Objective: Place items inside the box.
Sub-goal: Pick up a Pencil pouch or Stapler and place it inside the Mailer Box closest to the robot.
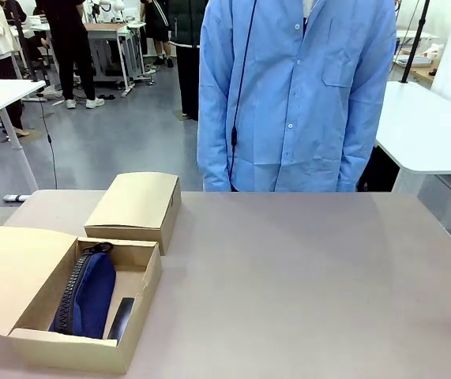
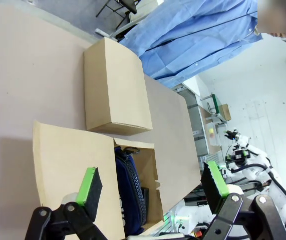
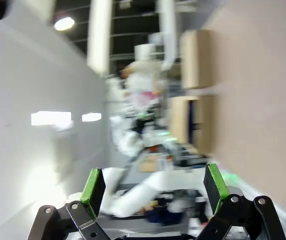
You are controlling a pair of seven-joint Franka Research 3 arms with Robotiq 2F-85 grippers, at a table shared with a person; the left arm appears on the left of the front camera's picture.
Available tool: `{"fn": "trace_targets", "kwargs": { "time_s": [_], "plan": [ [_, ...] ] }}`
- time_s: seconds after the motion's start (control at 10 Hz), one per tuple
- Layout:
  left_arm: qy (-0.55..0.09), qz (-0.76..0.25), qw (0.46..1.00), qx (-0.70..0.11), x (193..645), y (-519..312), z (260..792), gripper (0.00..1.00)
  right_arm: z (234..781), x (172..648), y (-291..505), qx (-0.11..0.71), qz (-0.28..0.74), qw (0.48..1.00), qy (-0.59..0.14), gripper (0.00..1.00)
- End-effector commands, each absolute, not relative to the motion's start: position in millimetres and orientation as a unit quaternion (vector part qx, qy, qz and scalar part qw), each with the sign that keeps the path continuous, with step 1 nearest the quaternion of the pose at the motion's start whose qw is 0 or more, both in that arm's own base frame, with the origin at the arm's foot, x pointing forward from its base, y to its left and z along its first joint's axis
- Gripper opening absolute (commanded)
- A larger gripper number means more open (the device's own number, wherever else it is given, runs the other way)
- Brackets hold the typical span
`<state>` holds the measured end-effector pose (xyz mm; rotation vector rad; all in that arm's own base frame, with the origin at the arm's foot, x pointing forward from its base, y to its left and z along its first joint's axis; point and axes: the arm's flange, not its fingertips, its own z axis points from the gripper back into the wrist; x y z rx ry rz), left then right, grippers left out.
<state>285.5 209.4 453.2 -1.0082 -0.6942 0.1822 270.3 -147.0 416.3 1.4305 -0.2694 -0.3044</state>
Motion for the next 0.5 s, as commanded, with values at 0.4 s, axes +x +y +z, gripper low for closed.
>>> {"fn": "trace_targets", "kwargs": {
  "time_s": [0.4],
  "plan": [
    [-0.336,0.079,0.807,-0.478,285.4,208.1,452.5,1.00,427.2,275.4,-138.9,0.703,-0.138,0.688,-0.115,1.00]
  ]
}}
